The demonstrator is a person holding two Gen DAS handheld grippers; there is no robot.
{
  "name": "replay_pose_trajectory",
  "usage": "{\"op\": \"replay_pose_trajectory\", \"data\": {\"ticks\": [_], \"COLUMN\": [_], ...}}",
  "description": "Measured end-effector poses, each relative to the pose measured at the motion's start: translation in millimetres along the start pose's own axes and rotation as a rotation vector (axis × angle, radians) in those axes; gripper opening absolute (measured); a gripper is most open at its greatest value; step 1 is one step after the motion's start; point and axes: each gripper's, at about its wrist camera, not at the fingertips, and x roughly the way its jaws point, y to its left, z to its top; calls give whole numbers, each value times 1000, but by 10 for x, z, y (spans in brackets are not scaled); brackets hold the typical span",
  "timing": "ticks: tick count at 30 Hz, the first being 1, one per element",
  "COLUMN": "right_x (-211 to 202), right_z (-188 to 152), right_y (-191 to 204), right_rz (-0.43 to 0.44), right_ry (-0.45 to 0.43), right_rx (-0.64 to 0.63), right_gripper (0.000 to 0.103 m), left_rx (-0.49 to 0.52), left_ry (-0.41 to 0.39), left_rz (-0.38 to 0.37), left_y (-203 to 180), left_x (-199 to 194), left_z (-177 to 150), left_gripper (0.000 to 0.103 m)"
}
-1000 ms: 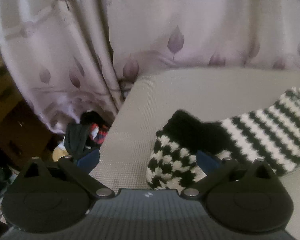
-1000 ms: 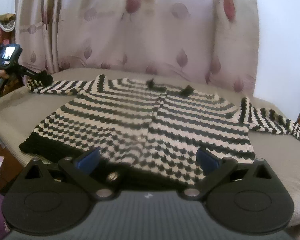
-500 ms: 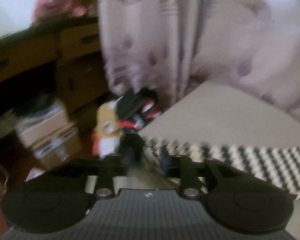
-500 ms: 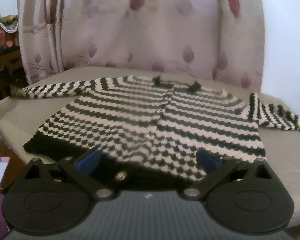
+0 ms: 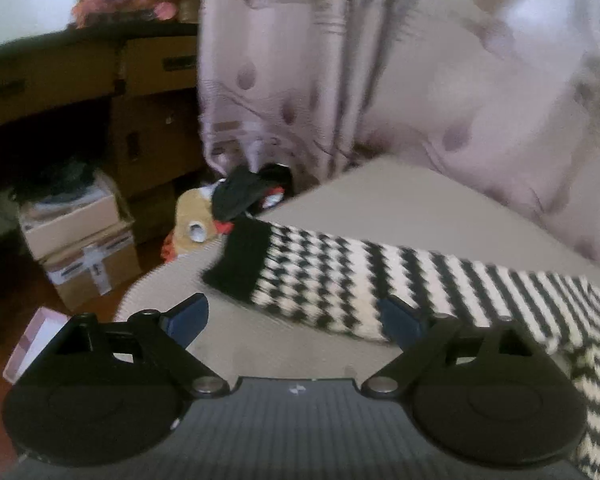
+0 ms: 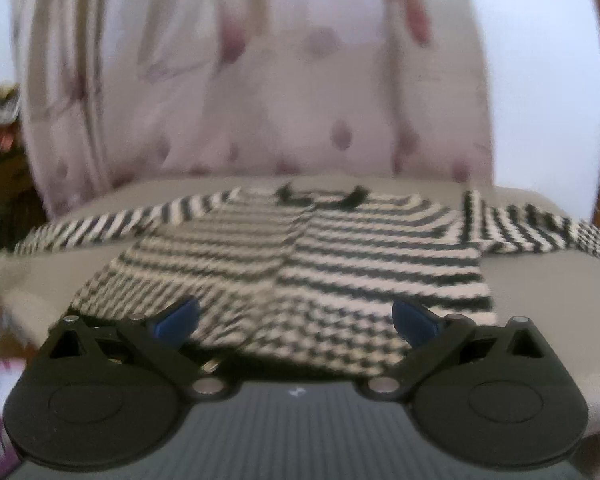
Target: Fold small clothes
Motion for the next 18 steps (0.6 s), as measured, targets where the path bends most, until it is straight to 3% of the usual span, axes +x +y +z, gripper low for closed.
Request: {"op": "replay_pose_trajectory", "data": {"ticks": [6,9,12,15,18], "right_x": [-8,126,390,692,918], "right_z": [171,245,302,333,367], "right_y": [-1136,-1735,-2217,-2732,-3171], "right_rz": [-52,-198,-371,-479,-507], "right_ry": [-85,-89,-49,37,95], "right_rx": [252,278,164,99,151], "right_gripper": [103,101,96,83,61], "left_rx": [107,152,153,130,120], "left_ry": [0,-30,-27,-11,1], "left_rz": [-34,0,29,60,83], "left_y": [-520,-737,-866,-924,-936], "left_x": [76,178,295,384,449], "left_z": [-233,-268,-276,-303,-353], "left_gripper": [92,93,93,94,94]}}
